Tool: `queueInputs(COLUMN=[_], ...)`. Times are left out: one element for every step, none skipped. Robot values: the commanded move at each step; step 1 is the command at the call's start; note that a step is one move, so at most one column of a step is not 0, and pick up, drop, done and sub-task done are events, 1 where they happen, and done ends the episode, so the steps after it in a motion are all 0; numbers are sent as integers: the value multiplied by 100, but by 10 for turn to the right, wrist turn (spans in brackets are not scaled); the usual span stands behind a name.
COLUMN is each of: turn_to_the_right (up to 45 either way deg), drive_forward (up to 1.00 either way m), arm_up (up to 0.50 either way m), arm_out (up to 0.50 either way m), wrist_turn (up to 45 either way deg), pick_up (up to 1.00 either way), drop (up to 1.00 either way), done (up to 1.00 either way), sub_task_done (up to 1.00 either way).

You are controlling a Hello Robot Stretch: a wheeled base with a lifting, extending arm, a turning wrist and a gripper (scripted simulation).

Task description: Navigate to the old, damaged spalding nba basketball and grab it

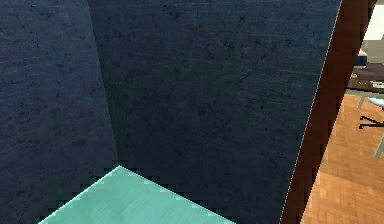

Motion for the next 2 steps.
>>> queueInputs(turn_to_the_right=[0, 0], drive_forward=[0, 0], arm_up=[0, -30], arm_out=[0, 0], wrist_turn=[150, 0], pick_up=[0, 0], drop=[0, 0], done=[0, 0], sub_task_done=[0, 0])
